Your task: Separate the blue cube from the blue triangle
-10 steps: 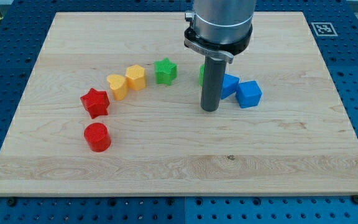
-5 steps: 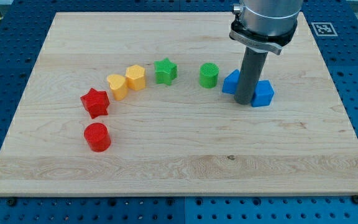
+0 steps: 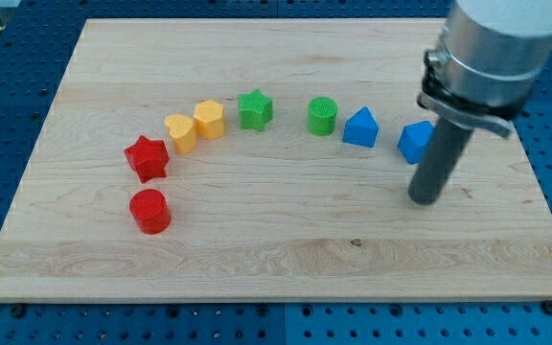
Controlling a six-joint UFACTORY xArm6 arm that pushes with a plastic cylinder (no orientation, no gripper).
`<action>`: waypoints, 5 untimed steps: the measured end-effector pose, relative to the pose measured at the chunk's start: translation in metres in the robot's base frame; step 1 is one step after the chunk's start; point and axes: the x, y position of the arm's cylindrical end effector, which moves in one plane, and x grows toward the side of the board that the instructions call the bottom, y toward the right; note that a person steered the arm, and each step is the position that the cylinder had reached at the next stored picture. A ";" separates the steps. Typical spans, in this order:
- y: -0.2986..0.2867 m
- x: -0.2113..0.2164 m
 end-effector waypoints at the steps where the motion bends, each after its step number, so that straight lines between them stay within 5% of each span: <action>1: 0.001 0.016; 3: 0.072 -0.004; 5: 0.087 -0.105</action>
